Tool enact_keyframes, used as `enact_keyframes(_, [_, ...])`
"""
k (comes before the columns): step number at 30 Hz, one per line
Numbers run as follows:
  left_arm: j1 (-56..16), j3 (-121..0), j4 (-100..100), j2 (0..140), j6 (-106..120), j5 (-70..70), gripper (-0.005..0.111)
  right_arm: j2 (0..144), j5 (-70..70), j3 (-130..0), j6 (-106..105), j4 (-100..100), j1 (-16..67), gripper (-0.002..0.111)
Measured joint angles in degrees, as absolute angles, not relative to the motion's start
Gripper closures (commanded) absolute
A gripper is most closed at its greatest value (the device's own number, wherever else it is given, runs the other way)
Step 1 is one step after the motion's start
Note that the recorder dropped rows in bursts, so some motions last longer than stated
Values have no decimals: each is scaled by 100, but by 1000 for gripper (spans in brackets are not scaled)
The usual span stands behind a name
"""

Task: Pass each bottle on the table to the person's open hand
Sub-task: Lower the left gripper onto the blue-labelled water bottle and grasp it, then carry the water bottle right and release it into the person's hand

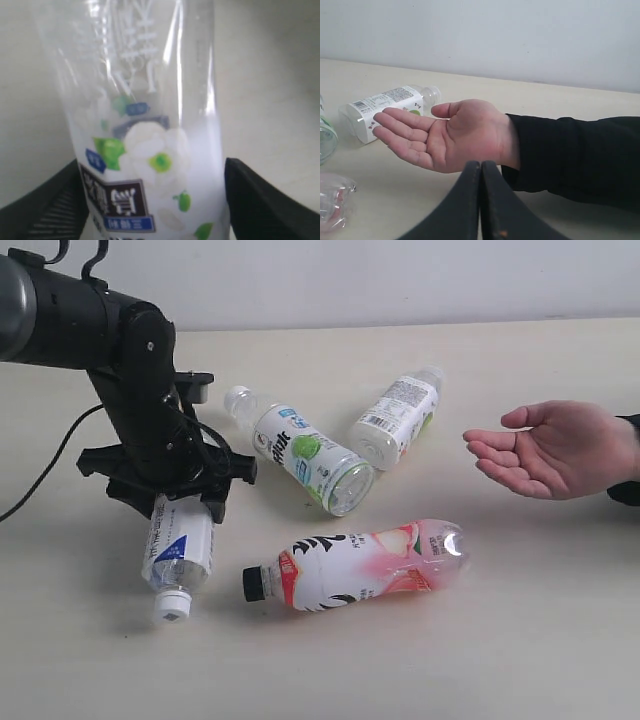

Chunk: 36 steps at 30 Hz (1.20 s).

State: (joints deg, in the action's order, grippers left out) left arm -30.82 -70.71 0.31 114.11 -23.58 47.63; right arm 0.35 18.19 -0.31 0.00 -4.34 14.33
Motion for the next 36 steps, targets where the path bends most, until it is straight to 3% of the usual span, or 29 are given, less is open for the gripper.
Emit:
enact_keyframes(15, [-3072,-7068,92,10210,-2506,4898,107,35,1819,-31,0,-434,1433,108])
enact_keyframes(26, [-4206,-7814,-1088,9848,-2478,4133,107,35,1819,-31,0,-434,1433,108])
enact_keyframes(36, [-4726,-9327,-3844,10902,-1305,3463,107,35,1819,-31,0,-434,1433,108])
